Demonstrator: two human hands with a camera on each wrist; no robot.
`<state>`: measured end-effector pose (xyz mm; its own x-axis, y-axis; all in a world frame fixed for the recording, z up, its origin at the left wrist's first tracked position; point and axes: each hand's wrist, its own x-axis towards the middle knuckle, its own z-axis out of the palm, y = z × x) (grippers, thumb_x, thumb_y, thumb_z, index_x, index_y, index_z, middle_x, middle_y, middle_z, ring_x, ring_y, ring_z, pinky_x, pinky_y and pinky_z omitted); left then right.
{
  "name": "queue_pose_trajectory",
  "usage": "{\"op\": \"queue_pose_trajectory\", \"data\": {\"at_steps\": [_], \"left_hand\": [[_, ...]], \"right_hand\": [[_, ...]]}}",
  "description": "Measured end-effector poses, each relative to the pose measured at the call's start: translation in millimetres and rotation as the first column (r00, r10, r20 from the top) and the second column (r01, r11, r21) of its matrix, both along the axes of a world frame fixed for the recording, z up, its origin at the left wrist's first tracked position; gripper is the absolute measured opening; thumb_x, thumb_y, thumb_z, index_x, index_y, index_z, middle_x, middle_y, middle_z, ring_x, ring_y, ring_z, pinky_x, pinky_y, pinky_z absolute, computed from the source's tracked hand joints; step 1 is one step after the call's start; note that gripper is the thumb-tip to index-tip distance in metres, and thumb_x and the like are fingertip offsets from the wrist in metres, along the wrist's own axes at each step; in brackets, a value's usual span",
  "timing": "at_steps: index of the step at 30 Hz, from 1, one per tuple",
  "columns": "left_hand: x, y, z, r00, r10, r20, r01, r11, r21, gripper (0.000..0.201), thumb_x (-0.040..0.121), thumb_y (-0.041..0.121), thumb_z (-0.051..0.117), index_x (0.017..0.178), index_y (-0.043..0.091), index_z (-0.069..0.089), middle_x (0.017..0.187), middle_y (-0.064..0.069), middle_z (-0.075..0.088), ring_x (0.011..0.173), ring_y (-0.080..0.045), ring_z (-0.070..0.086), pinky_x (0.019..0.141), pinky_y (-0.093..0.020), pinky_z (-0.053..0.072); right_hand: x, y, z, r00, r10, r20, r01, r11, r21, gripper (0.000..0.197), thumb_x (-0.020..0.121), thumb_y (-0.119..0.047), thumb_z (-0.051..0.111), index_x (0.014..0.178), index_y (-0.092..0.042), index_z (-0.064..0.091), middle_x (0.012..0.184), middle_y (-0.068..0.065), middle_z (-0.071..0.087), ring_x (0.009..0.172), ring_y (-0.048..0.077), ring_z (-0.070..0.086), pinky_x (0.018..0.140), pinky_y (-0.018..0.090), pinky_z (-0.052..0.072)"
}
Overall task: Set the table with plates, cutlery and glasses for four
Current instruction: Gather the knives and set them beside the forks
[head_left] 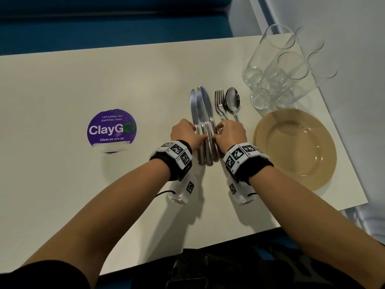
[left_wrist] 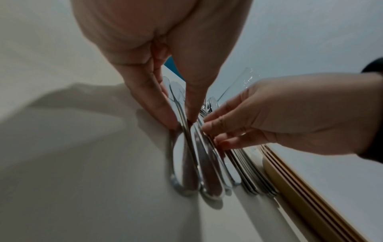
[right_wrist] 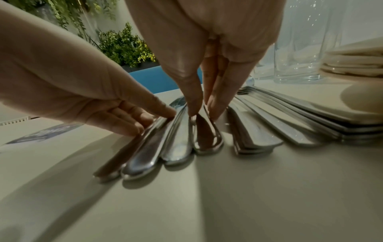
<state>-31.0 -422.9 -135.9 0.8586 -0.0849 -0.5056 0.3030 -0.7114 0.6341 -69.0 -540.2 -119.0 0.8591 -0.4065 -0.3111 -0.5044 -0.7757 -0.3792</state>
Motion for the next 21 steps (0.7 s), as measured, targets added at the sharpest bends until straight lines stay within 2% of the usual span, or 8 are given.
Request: {"op": "queue_pose_trajectory", "data": {"at_steps": [3, 5, 7, 10, 12, 18, 21], "left_hand": [[0, 0, 0, 1.000, 0.002, -0.005, -0.002, 1.000, -0.011, 0.048, 0.073, 0.035, 0.078, 0.110, 0.012, 0.057, 0.113, -0.003, 0.062, 0.102, -0.020, 0.060, 0.084, -0.028, 0.049], [1, 0, -2, 1.000, 0.015, -0.017, -0.015, 0.999, -0.031, 0.048, 0.072, 0.036, 0.079, 0.108, 0.013, 0.056, 0.112, -0.003, 0.061, 0.100, -0.021, 0.062, 0.088, -0.034, 0.052], [1, 1, -3, 0.999, 0.024, -0.030, -0.026, 0.998, -0.053, 0.047, 0.071, 0.036, 0.079, 0.105, 0.014, 0.056, 0.111, -0.003, 0.061, 0.095, -0.023, 0.064, 0.086, -0.038, 0.054], [1, 0, -4, 0.999, 0.020, -0.039, -0.022, 0.998, -0.059, 0.047, 0.071, 0.036, 0.079, 0.105, 0.014, 0.055, 0.110, -0.003, 0.061, 0.094, -0.024, 0.065, 0.084, -0.039, 0.055], [2, 0, -4, 0.999, 0.023, -0.039, -0.026, 0.998, -0.064, 0.048, 0.071, 0.035, 0.079, 0.107, 0.013, 0.056, 0.110, -0.004, 0.061, 0.096, -0.023, 0.064, 0.083, -0.039, 0.056], [5, -2, -6, 0.999, 0.025, -0.044, -0.028, 0.997, -0.071, 0.047, 0.071, 0.029, 0.081, 0.106, 0.012, 0.056, 0.111, -0.006, 0.061, 0.095, -0.025, 0.065, 0.083, -0.039, 0.056], [6, -2, -6, 0.998, 0.016, -0.053, -0.020, 0.997, -0.074, 0.046, 0.071, 0.029, 0.081, 0.105, 0.013, 0.055, 0.110, -0.005, 0.061, 0.095, -0.024, 0.065, 0.082, -0.039, 0.056]], "right_hand": [[1, -6, 2, 0.996, -0.052, 0.075, 0.052, 0.999, 0.008, 0.026, 0.088, -0.017, 0.063, 0.113, -0.010, 0.064, 0.110, 0.010, 0.067, 0.102, 0.026, 0.062, 0.087, 0.029, 0.047], [4, -14, 5, 0.994, -0.058, 0.095, 0.063, 0.997, -0.044, 0.023, 0.090, -0.016, 0.060, 0.111, -0.008, 0.064, 0.109, 0.012, 0.066, 0.101, 0.028, 0.063, 0.084, 0.029, 0.047], [9, -21, 8, 0.999, -0.042, 0.035, 0.045, 0.993, -0.109, 0.022, 0.091, -0.012, 0.057, 0.110, -0.004, 0.065, 0.109, 0.015, 0.066, 0.101, 0.031, 0.062, 0.083, 0.032, 0.048], [12, -26, 7, 0.996, 0.017, -0.085, -0.033, 0.980, -0.196, 0.021, 0.092, -0.008, 0.053, 0.109, 0.001, 0.062, 0.109, 0.020, 0.065, 0.102, 0.035, 0.062, 0.081, 0.035, 0.049], [14, -26, 5, 0.993, 0.031, -0.110, -0.054, 0.975, -0.216, 0.021, 0.091, -0.008, 0.052, 0.107, 0.002, 0.062, 0.106, 0.021, 0.065, 0.100, 0.037, 0.062, 0.078, 0.035, 0.048], [19, -31, 4, 0.995, -0.022, -0.100, 0.004, 0.986, -0.168, 0.019, 0.087, -0.013, 0.058, 0.094, 0.001, 0.068, 0.093, 0.019, 0.068, 0.088, 0.035, 0.064, 0.068, 0.030, 0.045], [20, -31, 3, 0.995, -0.052, -0.083, 0.042, 0.992, -0.122, 0.019, 0.084, -0.020, 0.064, 0.089, -0.003, 0.071, 0.089, 0.016, 0.070, 0.085, 0.031, 0.065, 0.068, 0.029, 0.048]]}}
